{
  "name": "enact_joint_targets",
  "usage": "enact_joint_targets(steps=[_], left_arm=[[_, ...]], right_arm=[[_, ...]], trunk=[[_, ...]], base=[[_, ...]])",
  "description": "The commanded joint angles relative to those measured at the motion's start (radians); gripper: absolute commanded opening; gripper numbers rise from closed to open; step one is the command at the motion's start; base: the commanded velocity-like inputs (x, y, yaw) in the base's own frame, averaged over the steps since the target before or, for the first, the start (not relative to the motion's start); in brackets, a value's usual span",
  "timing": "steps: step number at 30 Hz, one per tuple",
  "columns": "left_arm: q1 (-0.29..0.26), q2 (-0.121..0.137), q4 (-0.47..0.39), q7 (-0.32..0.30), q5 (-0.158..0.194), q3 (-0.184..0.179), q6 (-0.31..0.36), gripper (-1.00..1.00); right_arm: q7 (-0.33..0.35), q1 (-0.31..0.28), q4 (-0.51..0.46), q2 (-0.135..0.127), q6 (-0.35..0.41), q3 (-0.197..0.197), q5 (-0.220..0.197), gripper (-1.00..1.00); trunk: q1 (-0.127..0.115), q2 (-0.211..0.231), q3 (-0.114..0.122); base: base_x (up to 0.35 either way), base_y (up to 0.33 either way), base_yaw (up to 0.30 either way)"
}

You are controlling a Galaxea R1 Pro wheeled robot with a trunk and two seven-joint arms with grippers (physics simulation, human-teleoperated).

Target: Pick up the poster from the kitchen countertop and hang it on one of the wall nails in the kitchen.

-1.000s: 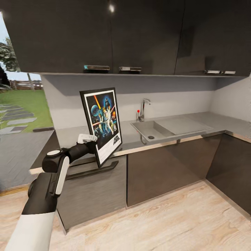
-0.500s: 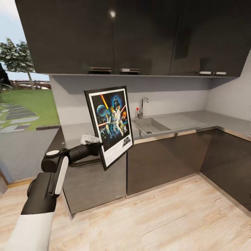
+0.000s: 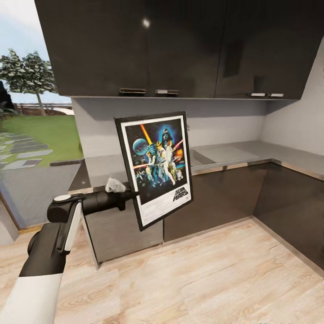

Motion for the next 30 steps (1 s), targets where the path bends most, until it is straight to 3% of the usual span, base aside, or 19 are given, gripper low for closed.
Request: enact_joint_targets(steps=[1,3,7,10,12,17,18,20,21,24,26,28,30], left_arm=[[0.000,0.006,0.015,-0.036,-0.003,0.001,0.004,-1.00],[0.000,0.010,0.033,-0.061,-0.004,0.001,0.002,-1.00],[0.004,0.015,0.082,-0.093,-0.005,0.001,-0.050,-1.00],[0.021,0.016,0.170,-0.129,-0.006,0.001,-0.187,-1.00],[0.035,0.017,0.243,-0.147,-0.007,0.001,-0.284,-1.00],[0.054,0.017,0.383,-0.159,-0.006,0.001,-0.454,-1.00],[0.058,0.017,0.446,-0.161,-0.006,0.001,-0.524,-1.00],[0.061,0.017,0.549,-0.163,-0.005,0.001,-0.630,-1.00],[0.063,0.017,0.634,-0.163,-0.005,0.001,-0.727,-1.00],[0.066,0.018,0.694,-0.164,-0.004,0.001,-0.831,-1.00],[0.100,0.027,0.692,-0.165,-0.002,0.002,-0.881,-1.00],[0.125,0.034,0.655,-0.165,-0.001,0.002,-0.892,-1.00],[0.172,0.042,0.547,-0.166,0.000,0.002,-0.891,-1.00]], right_arm=[[0.002,-0.002,-0.003,-0.004,-0.002,0.001,0.001,1.00],[0.009,-0.004,-0.005,-0.015,-0.001,0.002,0.001,1.00],[0.096,-0.009,-0.018,-0.042,0.001,0.003,0.001,1.00],[0.196,-0.010,-0.069,-0.052,0.021,0.004,0.001,1.00],[0.225,-0.011,-0.115,-0.055,0.065,0.004,0.001,1.00],[0.250,-0.009,-0.225,-0.057,0.165,0.006,0.000,1.00],[0.267,-0.006,-0.284,-0.057,0.205,0.006,0.000,1.00],[0.332,-0.002,-0.388,-0.058,0.274,0.005,0.000,1.00],[0.417,0.000,-0.479,-0.059,0.349,0.000,0.000,1.00],[0.517,0.002,-0.576,-0.062,0.432,-0.017,-0.001,1.00],[0.576,0.011,-0.656,-0.064,0.474,-0.048,-0.001,1.00],[0.592,0.016,-0.685,-0.064,0.485,-0.057,-0.001,1.00],[0.606,0.021,-0.711,-0.065,0.495,-0.066,-0.002,1.00]], trunk=[[0.000,-0.001,-0.001],[0.000,-0.001,-0.001],[0.000,-0.001,-0.001],[0.000,-0.001,-0.001],[0.000,-0.001,-0.001],[0.000,-0.001,-0.001],[0.000,-0.001,-0.001],[0.000,-0.001,-0.001],[0.000,-0.001,-0.001],[0.000,-0.001,-0.001],[0.000,-0.001,-0.001],[0.000,-0.001,-0.001],[0.000,-0.001,-0.001]], base=[[-0.075,0.000,0.000],[-0.054,0.000,0.000],[-0.022,0.000,0.000],[-0.008,0.000,0.000],[-0.003,0.000,0.000],[-0.001,0.000,0.000],[0.000,0.000,0.000],[0.000,0.000,0.000],[0.000,0.000,0.000],[0.000,0.000,0.000],[0.000,0.000,0.000],[0.000,0.000,0.000],[0.000,0.000,0.000]])
